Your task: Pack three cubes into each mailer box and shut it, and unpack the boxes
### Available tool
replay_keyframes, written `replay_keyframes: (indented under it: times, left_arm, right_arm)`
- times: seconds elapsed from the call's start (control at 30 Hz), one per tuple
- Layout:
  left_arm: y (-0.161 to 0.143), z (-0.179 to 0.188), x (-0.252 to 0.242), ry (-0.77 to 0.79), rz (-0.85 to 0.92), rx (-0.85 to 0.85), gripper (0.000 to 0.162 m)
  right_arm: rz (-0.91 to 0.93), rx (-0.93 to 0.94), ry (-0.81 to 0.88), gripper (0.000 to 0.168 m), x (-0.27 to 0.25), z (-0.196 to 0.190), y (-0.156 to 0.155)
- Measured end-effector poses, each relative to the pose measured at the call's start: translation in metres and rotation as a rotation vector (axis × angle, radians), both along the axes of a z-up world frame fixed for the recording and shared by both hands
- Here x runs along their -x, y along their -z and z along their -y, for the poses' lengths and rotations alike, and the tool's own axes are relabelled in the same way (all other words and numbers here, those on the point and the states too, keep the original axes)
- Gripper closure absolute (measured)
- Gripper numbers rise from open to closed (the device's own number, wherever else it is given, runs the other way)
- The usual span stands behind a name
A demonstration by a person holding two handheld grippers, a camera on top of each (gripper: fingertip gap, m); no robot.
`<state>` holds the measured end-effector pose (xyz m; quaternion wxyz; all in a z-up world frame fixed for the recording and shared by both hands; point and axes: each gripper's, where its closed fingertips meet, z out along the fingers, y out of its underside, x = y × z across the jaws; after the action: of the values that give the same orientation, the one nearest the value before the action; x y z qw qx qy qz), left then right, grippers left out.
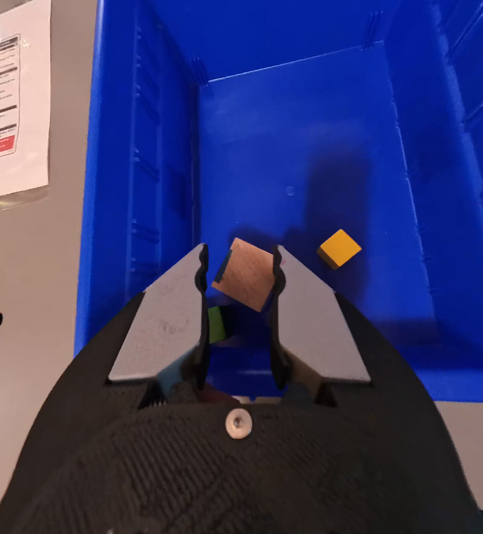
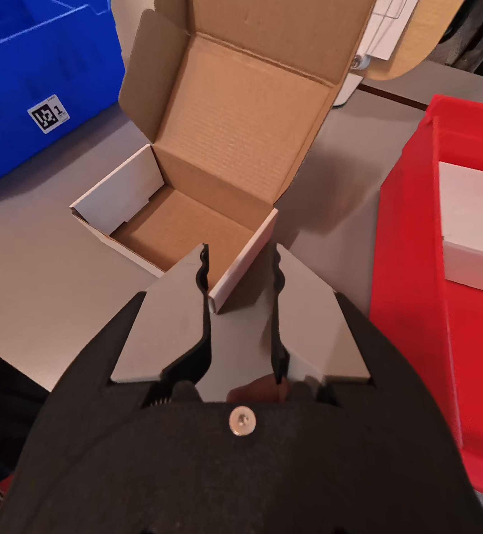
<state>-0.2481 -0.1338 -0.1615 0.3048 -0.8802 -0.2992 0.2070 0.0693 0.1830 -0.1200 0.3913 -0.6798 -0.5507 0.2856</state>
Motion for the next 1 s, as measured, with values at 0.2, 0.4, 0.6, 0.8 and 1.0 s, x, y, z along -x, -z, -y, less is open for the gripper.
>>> replay_keyframes:
  times: [0.2, 0.4, 0.6, 0.8, 1.0]
  left_arm:
    - [-0.013, -0.003, -0.007, 0.030, 0.014, -0.086, 0.113]
    - [0.014, -0.017, -0.010, 0.106, 0.128, -0.127, 0.106]
    - [0.030, 0.002, -0.004, 0.050, 0.115, 0.050, 0.105]
    - [0.025, 0.006, 0.000, 0.057, 0.010, 0.183, 0.104]
    - [0.026, 0.005, -0.003, 0.071, 0.035, 0.190, 0.109]
  right_arm:
    - [-0.022, 0.022, -0.003, 0.127, -0.004, -0.004, -0.005]
    - [-0.022, -0.003, -0.031, 0.126, -0.004, 0.000, -0.007]
    - [-0.023, -0.026, -0.044, 0.125, -0.004, 0.000, -0.009]
    - [-0.046, -0.033, -0.044, 0.125, -0.006, -0.003, -0.015]
    - [-0.055, -0.032, -0.039, 0.125, -0.006, -0.006, -0.016]
